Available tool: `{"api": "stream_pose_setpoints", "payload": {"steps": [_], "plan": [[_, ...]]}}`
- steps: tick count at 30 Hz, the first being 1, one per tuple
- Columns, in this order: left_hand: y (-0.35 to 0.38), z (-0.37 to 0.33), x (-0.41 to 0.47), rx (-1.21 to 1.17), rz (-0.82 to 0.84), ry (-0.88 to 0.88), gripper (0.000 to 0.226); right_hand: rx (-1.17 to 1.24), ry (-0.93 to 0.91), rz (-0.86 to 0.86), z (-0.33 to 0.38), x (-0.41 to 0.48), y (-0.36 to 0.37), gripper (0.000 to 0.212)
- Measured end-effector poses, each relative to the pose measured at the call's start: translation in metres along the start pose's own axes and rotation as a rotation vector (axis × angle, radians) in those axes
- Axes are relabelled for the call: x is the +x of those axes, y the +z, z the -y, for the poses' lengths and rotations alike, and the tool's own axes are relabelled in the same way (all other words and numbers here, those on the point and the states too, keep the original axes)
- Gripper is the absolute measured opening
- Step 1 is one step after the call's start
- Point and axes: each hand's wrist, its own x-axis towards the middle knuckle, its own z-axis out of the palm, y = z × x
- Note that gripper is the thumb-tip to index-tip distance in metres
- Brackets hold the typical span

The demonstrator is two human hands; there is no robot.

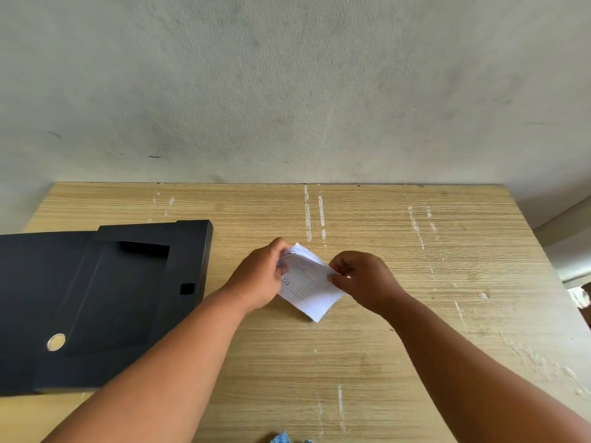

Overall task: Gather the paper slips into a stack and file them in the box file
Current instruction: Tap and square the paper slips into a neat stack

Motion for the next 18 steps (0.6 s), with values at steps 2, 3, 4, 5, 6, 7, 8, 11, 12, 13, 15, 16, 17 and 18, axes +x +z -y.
{"api": "stream_pose_setpoints", "payload": {"steps": [2,3,4,5,6,7,8,11,12,13,15,16,17,18], "plan": [[-0.002,-0.006,0.002,-0.021,-0.007,0.039,0.020,-0.057,-0.065,0.017,0.014,0.004,0.002,0.027],[-0.002,-0.008,0.003,-0.058,-0.027,0.044,0.018,-0.070,-0.088,0.003,0.021,0.006,0.003,0.030],[-0.003,-0.010,0.003,-0.111,-0.057,0.034,0.017,-0.064,-0.099,-0.019,0.027,0.007,0.005,0.030],[-0.005,-0.011,0.004,-0.184,-0.100,0.007,0.017,-0.037,-0.095,-0.043,0.031,0.008,0.006,0.027],[-0.006,-0.012,0.003,-0.271,-0.153,-0.038,0.018,0.004,-0.078,-0.065,0.032,0.008,0.007,0.022],[-0.008,-0.012,0.002,-0.363,-0.209,-0.090,0.021,0.057,-0.054,-0.081,0.032,0.008,0.009,0.017],[-0.009,-0.012,0.000,-0.445,-0.255,-0.135,0.025,0.121,-0.025,-0.095,0.031,0.006,0.011,0.014],[-0.003,-0.011,-0.006,-0.649,-0.287,-0.191,0.031,0.367,0.056,-0.175,0.024,-0.002,0.025,0.009],[0.000,-0.011,-0.008,-0.705,-0.290,-0.202,0.030,0.433,0.078,-0.211,0.022,-0.005,0.030,0.008],[0.005,-0.011,-0.009,-0.724,-0.302,-0.210,0.027,0.470,0.094,-0.241,0.021,-0.007,0.035,0.007],[0.013,-0.010,-0.011,-0.668,-0.356,-0.202,0.021,0.469,0.099,-0.289,0.018,-0.011,0.045,0.007],[0.017,-0.010,-0.012,-0.632,-0.387,-0.186,0.021,0.444,0.087,-0.310,0.017,-0.012,0.049,0.007],[0.021,-0.010,-0.012,-0.604,-0.416,-0.167,0.023,0.412,0.065,-0.333,0.016,-0.013,0.052,0.007],[0.024,-0.011,-0.013,-0.587,-0.439,-0.149,0.027,0.376,0.043,-0.357,0.015,-0.014,0.055,0.007]]}}
